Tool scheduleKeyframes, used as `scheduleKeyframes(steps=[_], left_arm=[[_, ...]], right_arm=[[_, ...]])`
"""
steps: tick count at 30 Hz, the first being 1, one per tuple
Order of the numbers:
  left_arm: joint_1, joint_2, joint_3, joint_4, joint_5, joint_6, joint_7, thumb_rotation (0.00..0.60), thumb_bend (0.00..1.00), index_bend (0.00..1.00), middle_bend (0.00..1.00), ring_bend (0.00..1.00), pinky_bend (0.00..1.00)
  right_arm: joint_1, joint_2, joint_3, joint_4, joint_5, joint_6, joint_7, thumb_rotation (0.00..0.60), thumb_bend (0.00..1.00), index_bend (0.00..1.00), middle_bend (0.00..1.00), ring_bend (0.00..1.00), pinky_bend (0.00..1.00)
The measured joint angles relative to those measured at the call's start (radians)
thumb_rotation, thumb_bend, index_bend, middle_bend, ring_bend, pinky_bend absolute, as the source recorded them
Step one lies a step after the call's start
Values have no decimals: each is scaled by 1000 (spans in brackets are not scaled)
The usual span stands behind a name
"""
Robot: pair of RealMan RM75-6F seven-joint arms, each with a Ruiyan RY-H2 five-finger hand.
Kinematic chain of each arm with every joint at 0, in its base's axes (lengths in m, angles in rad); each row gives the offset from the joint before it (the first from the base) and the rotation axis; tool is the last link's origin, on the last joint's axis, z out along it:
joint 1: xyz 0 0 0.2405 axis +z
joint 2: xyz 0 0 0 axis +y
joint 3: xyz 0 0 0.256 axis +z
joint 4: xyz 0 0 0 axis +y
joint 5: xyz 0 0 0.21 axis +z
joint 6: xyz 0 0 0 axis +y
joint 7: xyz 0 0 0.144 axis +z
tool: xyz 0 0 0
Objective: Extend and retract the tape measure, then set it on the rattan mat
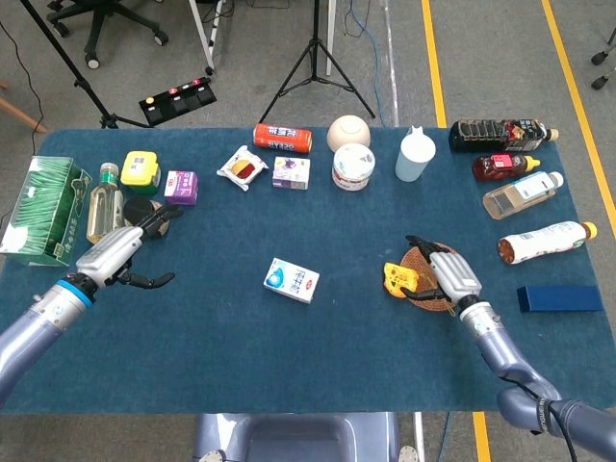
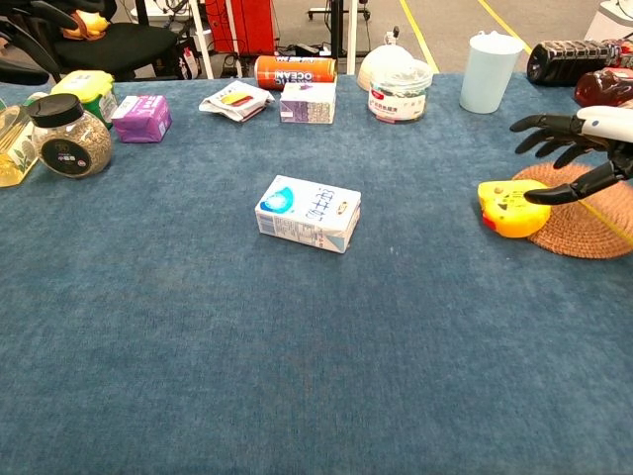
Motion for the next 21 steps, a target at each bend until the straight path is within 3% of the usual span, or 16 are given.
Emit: scheduleKeyframes(steps=[6,11,15,21], left_arm=[[8,2,4,-2,15,19,3,600,277,42,2,0,224],[21,0,9,-1,15,48,55,600,277,238,47,4,237],[38,-6,16,-3,6,81,150,600,278,345,113,27,244],[85,-29,37,-6,-31,160,365,600,278,348,160,55,250]], right_arm=[[-8,27,8,-40,-12,32,-21,409,283,4,82,84,118],[-27,59,16,-100,-22,94,-58,410,279,111,174,165,164],[-46,80,22,-142,-22,146,-115,408,274,258,308,300,252],[-89,116,27,-199,-3,240,-277,412,269,421,449,543,454]])
